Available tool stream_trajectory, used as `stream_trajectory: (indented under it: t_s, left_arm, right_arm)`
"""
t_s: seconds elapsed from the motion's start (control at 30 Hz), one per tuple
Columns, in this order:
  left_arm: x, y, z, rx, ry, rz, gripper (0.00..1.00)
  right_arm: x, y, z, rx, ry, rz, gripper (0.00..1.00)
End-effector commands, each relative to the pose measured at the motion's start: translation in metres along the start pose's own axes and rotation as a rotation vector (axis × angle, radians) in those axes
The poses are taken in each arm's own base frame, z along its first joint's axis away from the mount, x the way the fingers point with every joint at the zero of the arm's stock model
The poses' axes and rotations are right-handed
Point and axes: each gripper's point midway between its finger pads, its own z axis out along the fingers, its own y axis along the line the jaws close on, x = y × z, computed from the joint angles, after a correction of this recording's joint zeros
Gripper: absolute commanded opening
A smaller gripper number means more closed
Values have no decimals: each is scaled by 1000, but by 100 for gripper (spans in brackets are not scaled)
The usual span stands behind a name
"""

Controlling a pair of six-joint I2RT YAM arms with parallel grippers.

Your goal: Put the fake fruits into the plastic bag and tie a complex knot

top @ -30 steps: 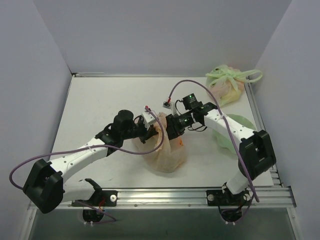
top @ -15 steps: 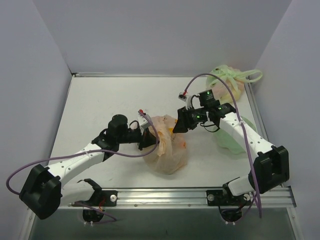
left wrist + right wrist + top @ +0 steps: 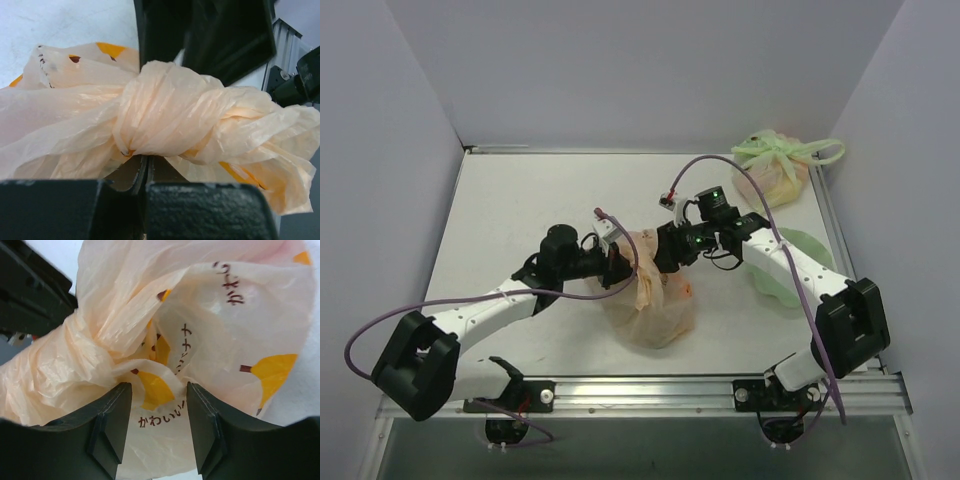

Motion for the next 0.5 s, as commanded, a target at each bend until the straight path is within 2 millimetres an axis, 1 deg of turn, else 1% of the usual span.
stream_trajectory:
  t_s: [0.0,0.03,0.1,0.13,0.17,0.3,0.37,0.43,0.47]
  left_arm:
    - [-43,6,4,-20,-132,-6,0]
    - [-43,4,5,-16,-137,-19,0]
    - [-43,4,6,-10,-150,-56,0]
    - [-43,2,6,5,-152,-68,0]
    - [-39,-5,7,49,-143,-78,0]
    - [-35,-29,6,159,-155,-173,0]
    - [-21,-40,6,192,-133,-214,0]
    - [-19,-48,5,226,-137,-239,0]
    - [-10,-52,5,238,-122,-253,0]
  right_arm:
    - [16,28,9,-101,39,10,51]
    - [19,35,10,-135,45,12,54]
    - [23,43,11,-150,56,8,59]
    - [23,46,11,-161,57,12,61]
    - [23,49,11,-168,55,9,64]
    - [16,49,12,-163,47,18,66]
    - [12,51,13,-176,42,12,66]
    - [9,52,15,-192,36,7,66]
    - [7,53,16,-196,34,11,66]
